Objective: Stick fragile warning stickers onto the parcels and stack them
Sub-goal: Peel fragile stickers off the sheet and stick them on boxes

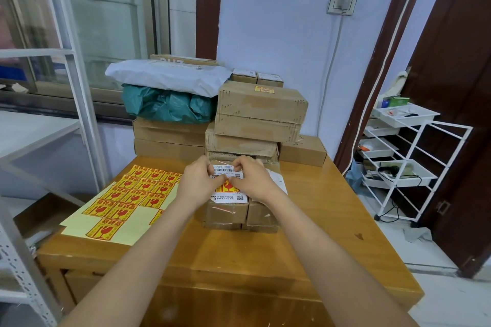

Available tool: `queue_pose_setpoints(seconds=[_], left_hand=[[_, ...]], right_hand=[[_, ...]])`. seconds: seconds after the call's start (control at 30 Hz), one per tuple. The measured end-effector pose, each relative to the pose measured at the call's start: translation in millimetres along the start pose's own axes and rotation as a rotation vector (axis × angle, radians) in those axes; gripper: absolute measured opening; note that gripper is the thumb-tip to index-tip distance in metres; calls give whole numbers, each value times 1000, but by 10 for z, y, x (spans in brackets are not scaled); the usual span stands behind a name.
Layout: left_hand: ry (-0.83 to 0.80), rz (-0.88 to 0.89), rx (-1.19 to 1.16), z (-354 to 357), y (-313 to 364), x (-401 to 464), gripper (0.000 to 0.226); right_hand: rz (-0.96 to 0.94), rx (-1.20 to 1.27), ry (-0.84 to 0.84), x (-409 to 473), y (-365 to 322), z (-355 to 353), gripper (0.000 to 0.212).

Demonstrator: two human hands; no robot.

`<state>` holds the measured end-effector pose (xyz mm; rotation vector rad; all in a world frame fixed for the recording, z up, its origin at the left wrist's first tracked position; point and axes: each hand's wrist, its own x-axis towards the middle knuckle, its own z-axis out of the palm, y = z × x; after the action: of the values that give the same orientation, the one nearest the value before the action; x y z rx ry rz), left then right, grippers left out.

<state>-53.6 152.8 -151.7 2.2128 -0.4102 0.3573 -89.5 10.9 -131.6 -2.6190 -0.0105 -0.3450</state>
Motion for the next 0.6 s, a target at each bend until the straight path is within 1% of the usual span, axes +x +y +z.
queue_pose_setpoints(seconds=[0.1,0.3,0.5,0.57,0.6], left_hand=[[12,12,-6,7,-17,4,28],[-25,26,-115,-21,-119,13,11],[-26,27,-181,-40,-138,-53,14],[-39,24,-192,-38,-125,-87,13],[-58,27,-190,-42,-118,-107,17]], right_hand=[[-9,-30,5,-6,-7,6,35],[-10,-31,12,-11,1,13,34],[-5,0,38,-26,-2,18,32],[-19,-28,37,-45,-1,16,35],[-31,-42,28,-55,5,12,38]])
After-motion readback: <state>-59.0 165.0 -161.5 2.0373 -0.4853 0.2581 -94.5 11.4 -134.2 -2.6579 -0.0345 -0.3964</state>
